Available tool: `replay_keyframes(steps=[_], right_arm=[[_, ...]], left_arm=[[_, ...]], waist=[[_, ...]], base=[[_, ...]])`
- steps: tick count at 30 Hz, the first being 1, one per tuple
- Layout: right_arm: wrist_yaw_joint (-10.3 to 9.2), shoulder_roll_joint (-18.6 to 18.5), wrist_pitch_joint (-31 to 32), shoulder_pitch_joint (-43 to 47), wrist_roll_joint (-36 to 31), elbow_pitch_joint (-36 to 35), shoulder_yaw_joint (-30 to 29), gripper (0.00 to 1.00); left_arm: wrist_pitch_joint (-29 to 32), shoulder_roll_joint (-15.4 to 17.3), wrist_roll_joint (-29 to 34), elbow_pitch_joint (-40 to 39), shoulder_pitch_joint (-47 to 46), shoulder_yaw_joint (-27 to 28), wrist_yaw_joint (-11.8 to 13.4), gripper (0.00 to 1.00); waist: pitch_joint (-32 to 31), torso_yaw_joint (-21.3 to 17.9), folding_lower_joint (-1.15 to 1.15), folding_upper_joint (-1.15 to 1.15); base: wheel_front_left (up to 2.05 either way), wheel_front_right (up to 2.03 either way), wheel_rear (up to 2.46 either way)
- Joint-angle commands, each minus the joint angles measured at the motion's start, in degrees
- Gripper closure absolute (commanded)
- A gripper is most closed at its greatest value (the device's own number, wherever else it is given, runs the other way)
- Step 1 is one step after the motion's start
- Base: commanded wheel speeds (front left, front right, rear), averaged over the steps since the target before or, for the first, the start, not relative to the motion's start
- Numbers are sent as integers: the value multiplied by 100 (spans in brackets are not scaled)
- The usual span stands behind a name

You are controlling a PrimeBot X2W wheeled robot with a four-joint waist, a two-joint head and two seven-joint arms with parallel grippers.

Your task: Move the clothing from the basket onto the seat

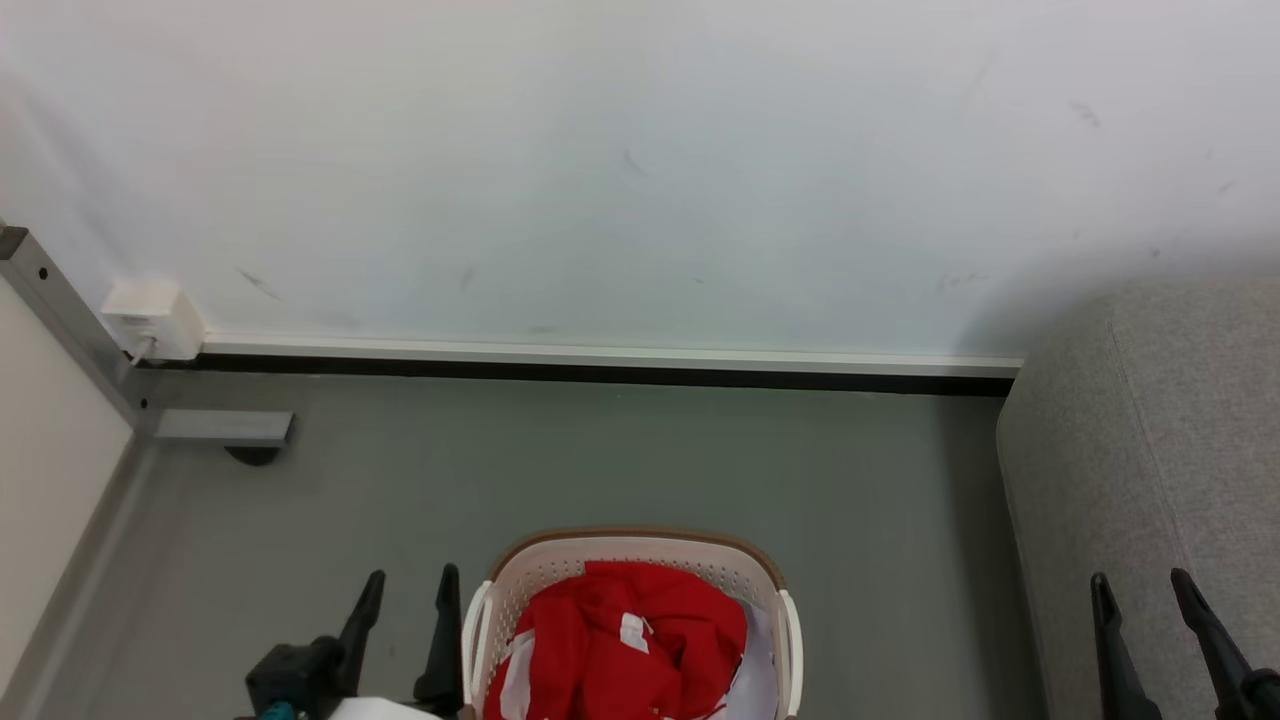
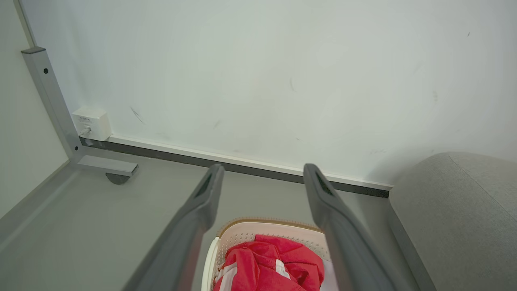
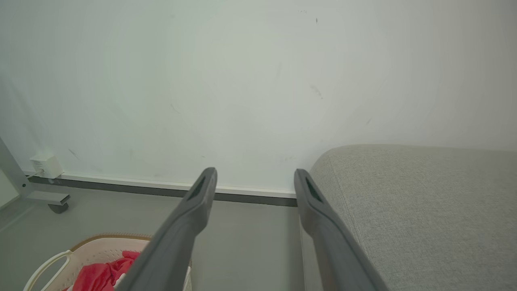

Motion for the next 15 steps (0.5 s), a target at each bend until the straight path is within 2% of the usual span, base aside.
replay_keyframes(steps=[1,8,15], right_arm=[[-12,-31,-21,-42,12,-23,-2,0],[-12,3,-20,-267,33,-130,-16,0],[-12,58,-19,-653,35,-249,42,0]], left_arm=[[-6,38,9,-3,-75,2,11,0],[-5,37,102,171,-342,-149,-65,0],[-5,37,208,587,-1023,-467,-33,0]], waist=[[74,-24,0,0],[537,-113,0,0],[1237,-220,0,0]], base=[[0,0,0],[0,0,0],[0,0,0]])
